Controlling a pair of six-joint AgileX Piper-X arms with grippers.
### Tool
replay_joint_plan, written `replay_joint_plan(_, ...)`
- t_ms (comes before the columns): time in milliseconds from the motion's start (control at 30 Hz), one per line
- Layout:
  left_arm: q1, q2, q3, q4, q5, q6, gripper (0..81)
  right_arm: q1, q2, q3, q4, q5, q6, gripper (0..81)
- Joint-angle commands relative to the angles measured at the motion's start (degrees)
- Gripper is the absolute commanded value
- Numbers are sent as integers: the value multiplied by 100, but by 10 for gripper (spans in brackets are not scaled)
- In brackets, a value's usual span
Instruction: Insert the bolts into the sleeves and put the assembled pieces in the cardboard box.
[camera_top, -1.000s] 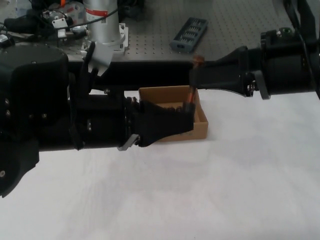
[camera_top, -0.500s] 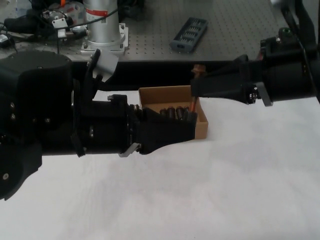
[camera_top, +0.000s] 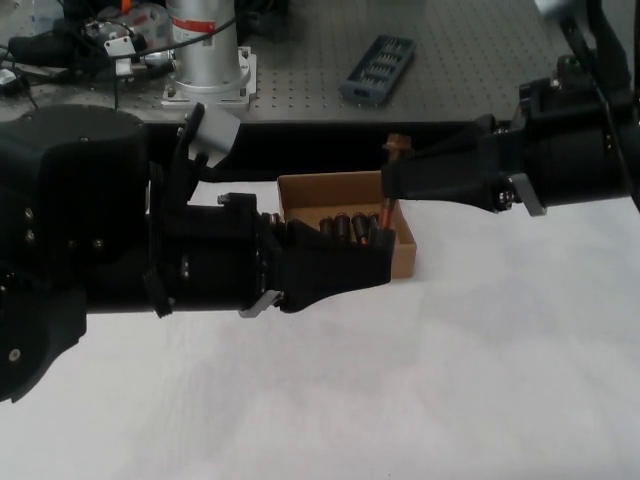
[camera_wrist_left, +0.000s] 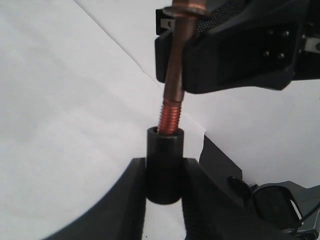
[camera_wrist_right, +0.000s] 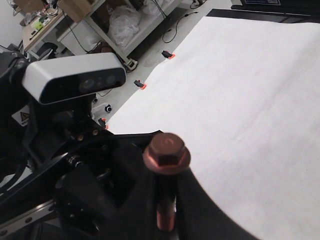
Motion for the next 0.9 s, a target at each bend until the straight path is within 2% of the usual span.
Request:
replay_joint_plan(0,57,-43,-116,-463,-169,-5,6,23,-24,23,370,-73,-145,25)
replay_joint_plan(400,57,-43,-116,-888,67,-45,6,23,199,23,603,-881,5,25)
replay_joint_plan(733,57,-43,-116,-888,56,-4,6,23,199,23,634,-675,5,25)
replay_joint_plan(800,57,-43,-116,-888,56,2,6,23,199,23,634,-590,5,0)
replay_joint_plan(867,57,-43,-116,-888,56,2,6,23,199,23,634,-547,5,109)
